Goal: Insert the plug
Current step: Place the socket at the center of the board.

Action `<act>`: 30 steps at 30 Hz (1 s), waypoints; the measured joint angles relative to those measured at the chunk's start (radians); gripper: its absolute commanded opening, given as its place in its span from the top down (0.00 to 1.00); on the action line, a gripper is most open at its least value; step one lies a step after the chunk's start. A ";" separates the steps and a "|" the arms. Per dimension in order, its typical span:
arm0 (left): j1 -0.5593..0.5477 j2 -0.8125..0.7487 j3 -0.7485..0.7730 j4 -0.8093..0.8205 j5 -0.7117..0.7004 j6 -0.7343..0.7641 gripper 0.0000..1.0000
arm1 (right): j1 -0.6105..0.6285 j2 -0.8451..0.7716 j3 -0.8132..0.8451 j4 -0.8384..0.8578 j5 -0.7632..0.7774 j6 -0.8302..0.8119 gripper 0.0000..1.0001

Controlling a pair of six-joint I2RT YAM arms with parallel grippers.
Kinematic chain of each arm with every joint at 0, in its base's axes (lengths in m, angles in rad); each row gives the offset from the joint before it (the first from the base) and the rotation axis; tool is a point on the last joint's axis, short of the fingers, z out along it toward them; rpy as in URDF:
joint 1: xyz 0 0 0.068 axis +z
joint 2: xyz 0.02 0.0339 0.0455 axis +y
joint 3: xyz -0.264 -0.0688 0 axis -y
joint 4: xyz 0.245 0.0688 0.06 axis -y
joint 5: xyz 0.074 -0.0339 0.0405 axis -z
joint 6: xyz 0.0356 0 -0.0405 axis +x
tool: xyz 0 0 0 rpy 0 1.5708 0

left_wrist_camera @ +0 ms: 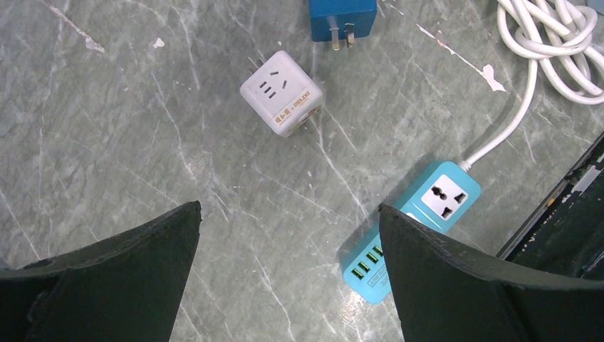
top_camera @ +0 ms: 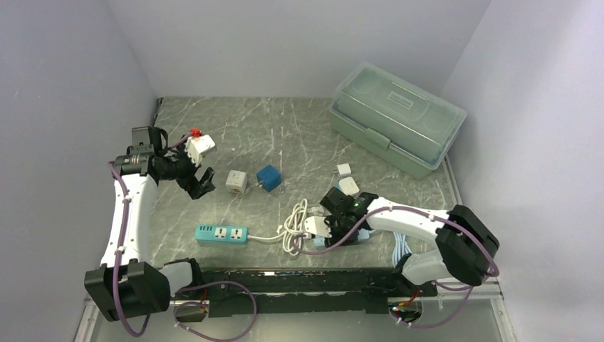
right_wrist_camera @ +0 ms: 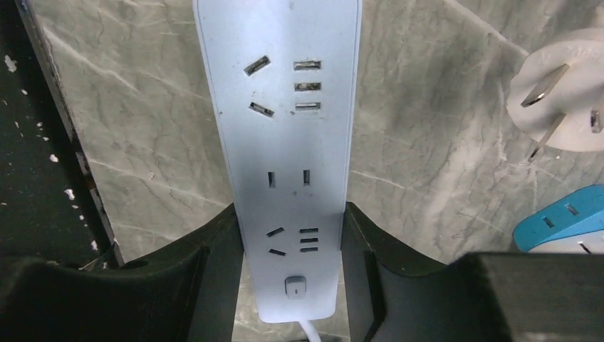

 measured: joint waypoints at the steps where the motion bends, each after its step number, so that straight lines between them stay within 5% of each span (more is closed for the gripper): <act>1: 0.000 0.001 0.002 0.001 0.000 0.000 0.00 | 0.001 0.025 0.011 0.002 0.011 0.014 0.28; 2: 0.000 0.002 0.004 0.001 0.000 0.000 0.00 | 0.003 0.041 0.026 -0.005 0.019 0.024 0.04; 3: 0.000 0.002 0.004 0.002 0.000 0.000 0.00 | 0.003 0.055 0.034 -0.002 0.031 0.047 0.01; 12: 0.000 0.013 0.017 0.000 0.003 0.000 0.00 | -0.008 0.031 0.071 -0.029 0.067 0.246 0.00; 20: 0.000 0.028 0.034 0.002 0.020 0.000 0.00 | -0.099 -0.290 0.181 -0.027 0.189 0.604 0.00; 30: 0.000 0.055 0.050 0.008 0.050 -0.005 0.00 | -0.606 -0.233 0.348 -0.151 0.290 1.251 0.00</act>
